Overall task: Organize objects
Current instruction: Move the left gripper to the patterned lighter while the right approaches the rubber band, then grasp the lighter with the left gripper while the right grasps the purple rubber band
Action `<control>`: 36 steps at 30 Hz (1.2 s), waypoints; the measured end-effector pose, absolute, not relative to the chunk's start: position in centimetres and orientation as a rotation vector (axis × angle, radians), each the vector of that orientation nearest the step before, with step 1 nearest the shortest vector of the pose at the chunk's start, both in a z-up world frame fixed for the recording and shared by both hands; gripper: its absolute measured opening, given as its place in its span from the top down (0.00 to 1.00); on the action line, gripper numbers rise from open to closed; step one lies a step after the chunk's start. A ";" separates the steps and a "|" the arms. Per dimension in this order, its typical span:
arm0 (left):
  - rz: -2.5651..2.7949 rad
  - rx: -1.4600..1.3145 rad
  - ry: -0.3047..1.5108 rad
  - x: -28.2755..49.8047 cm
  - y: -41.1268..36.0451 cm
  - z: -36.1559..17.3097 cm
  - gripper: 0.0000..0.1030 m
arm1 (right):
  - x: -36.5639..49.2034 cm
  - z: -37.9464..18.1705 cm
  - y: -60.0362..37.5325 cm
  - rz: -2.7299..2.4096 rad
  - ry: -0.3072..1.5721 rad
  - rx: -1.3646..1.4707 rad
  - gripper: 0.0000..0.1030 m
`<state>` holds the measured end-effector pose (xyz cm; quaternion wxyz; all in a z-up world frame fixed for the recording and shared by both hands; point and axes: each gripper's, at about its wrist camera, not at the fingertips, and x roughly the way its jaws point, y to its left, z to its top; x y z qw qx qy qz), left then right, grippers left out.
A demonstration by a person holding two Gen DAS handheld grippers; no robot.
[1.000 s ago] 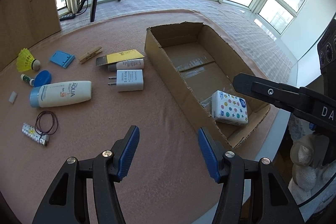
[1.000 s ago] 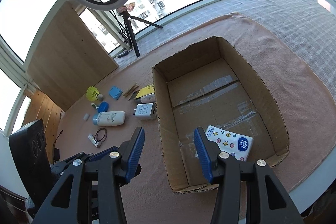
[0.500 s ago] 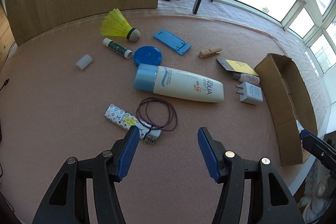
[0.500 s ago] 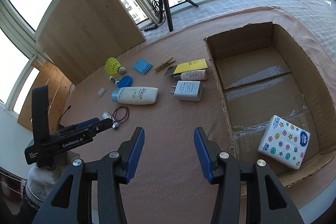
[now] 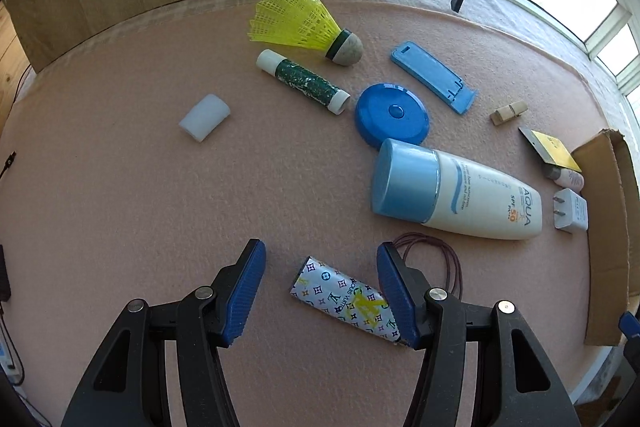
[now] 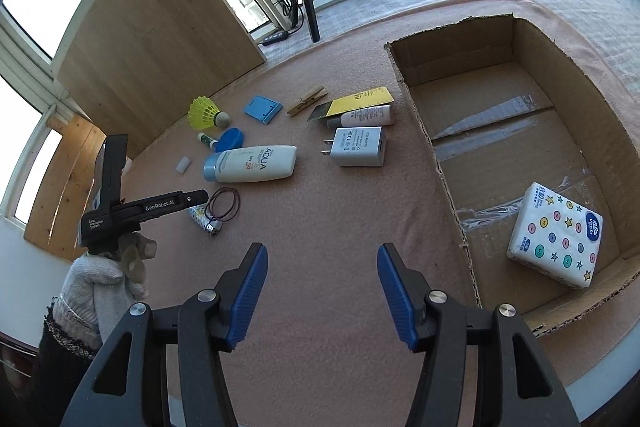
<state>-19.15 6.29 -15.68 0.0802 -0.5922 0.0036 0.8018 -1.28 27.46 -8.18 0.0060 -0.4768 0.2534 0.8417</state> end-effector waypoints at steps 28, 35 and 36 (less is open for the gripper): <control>2.394 -1.655 0.081 -9.6 5.3 -15.4 0.40 | -13.3 -12.4 16.7 2.705 0.493 -1.856 0.48; 2.403 -1.664 -0.044 -9.9 3.7 -15.6 0.40 | -16.8 -14.9 14.1 2.629 0.334 -1.910 0.48; 2.407 -1.665 -0.048 -10.1 3.7 -15.5 0.40 | -17.1 -15.1 14.0 2.620 0.323 -1.906 0.48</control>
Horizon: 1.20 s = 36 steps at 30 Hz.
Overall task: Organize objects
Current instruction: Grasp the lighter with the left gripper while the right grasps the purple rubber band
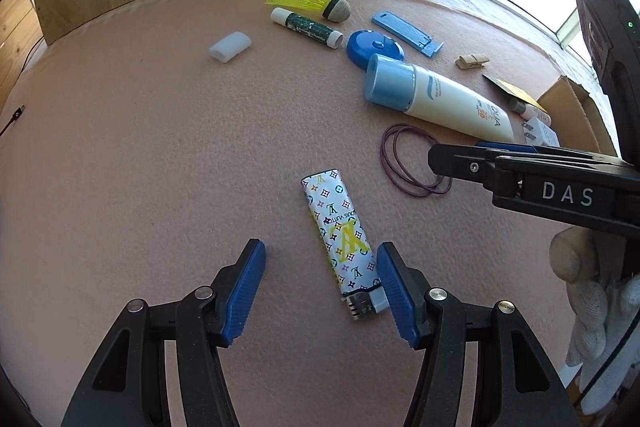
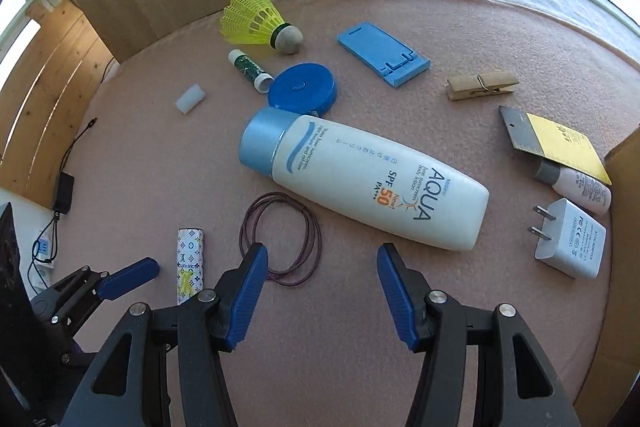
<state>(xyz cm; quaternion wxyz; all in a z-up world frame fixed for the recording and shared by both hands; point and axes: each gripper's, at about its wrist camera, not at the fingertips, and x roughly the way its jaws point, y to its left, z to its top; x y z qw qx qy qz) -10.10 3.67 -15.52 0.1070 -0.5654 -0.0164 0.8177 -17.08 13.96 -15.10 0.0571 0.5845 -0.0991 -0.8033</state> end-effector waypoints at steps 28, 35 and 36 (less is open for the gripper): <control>2.409 -1.633 -0.218 -10.7 -0.1 -16.4 0.77 | -11.8 -15.0 14.6 -2.507 -0.215 1.684 0.97; 2.382 -1.626 -0.294 -8.8 -0.1 -15.7 0.77 | -8.4 -12.0 18.3 -2.576 -0.397 1.582 0.97; 2.379 -1.621 -0.291 -8.7 0.1 -15.6 0.77 | -8.0 -11.5 18.8 -2.588 -0.415 1.565 0.97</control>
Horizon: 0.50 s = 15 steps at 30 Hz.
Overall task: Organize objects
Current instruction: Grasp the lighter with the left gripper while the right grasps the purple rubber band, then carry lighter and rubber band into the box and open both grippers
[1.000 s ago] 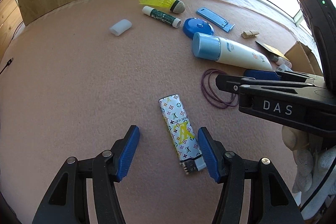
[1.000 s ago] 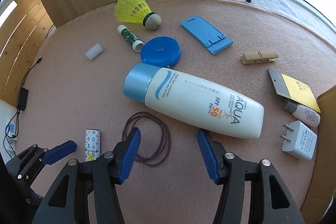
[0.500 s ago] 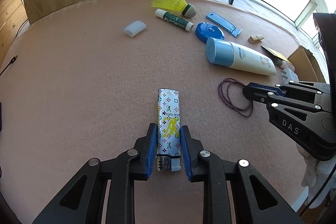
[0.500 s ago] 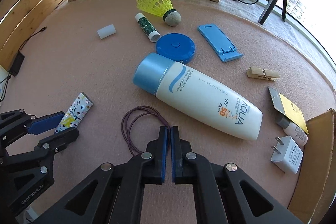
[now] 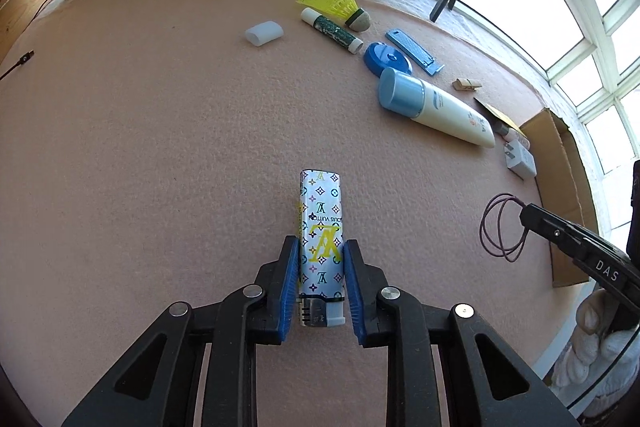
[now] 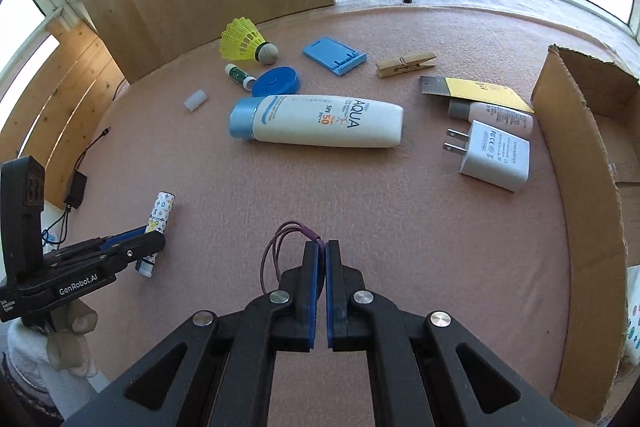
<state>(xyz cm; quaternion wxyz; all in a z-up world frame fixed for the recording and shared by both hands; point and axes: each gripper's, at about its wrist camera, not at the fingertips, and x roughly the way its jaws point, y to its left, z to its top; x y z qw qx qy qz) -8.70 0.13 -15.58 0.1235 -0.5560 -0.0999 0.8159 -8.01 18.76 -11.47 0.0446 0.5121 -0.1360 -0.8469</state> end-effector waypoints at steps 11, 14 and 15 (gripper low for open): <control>2.339 -1.531 -0.247 -8.7 5.2 -12.6 0.77 | -4.1 -5.8 26.1 -2.768 -0.538 1.396 0.97; 2.322 -1.492 -0.218 -9.2 7.7 -11.6 0.77 | -2.9 -4.7 28.9 -2.836 -0.564 1.370 0.97; 2.317 -1.478 -0.207 -9.3 8.5 -11.2 0.77 | -2.5 -4.4 29.9 -2.857 -0.566 1.366 0.97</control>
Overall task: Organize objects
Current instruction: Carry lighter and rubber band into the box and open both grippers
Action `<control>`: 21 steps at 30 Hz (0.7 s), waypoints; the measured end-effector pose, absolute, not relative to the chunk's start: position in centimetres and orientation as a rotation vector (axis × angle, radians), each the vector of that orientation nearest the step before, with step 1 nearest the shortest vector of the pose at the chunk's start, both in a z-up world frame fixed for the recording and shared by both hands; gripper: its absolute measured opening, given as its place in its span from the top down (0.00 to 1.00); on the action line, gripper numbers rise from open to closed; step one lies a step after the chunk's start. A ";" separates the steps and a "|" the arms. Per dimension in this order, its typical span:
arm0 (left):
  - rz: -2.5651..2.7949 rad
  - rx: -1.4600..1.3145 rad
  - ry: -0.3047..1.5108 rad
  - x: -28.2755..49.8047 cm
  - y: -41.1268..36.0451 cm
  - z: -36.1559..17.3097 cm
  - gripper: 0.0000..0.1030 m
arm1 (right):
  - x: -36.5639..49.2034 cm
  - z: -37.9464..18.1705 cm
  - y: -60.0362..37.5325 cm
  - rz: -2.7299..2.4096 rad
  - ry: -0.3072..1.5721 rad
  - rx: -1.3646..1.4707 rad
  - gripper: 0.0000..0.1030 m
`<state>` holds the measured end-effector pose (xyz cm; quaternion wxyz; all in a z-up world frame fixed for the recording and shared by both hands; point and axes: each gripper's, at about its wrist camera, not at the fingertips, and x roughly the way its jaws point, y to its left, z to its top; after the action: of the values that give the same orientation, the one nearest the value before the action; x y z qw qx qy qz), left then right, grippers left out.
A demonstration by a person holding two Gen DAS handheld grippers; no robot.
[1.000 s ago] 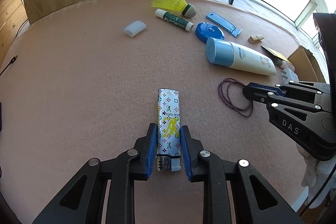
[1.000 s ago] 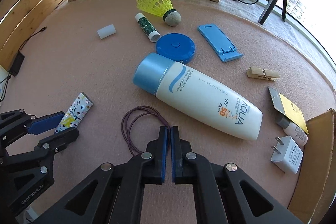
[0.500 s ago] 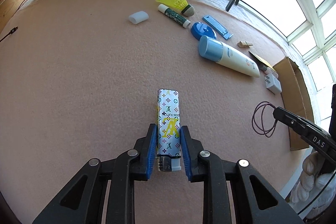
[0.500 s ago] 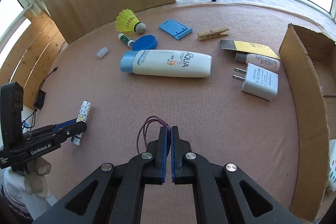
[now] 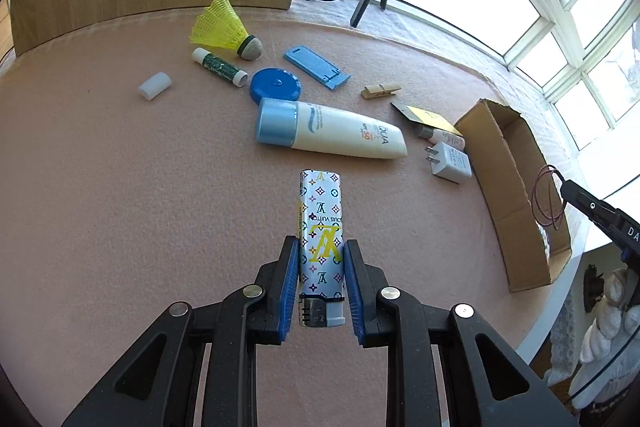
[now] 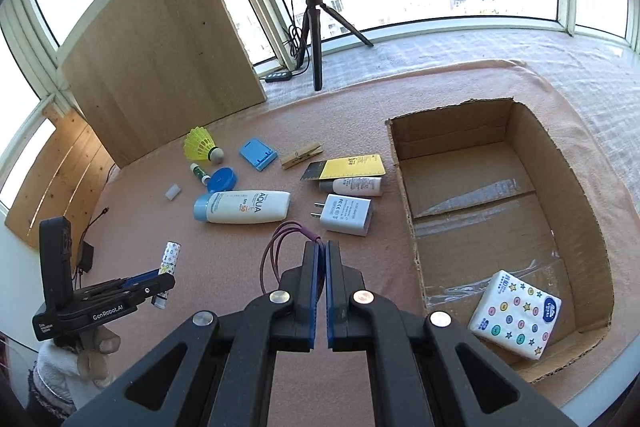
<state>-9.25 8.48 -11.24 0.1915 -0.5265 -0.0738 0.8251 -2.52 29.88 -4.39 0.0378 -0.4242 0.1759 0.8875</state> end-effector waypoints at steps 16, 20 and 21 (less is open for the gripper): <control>2.163 -1.295 0.036 -10.8 25.9 -7.6 0.77 | 1.8 -4.5 41.7 2.563 0.593 -1.167 0.97; 2.118 -1.270 0.079 -10.6 30.1 -7.4 0.77 | 2.4 -5.5 43.5 2.527 0.622 -1.179 0.97; 2.107 -1.267 0.085 -10.6 31.0 -7.3 0.77 | 2.6 -5.8 43.9 2.520 0.633 -1.184 0.97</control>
<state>-10.60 31.05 -7.35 0.3342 -0.4855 0.0327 0.8072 2.56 43.91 -5.79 0.1428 -0.4103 0.2193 0.8736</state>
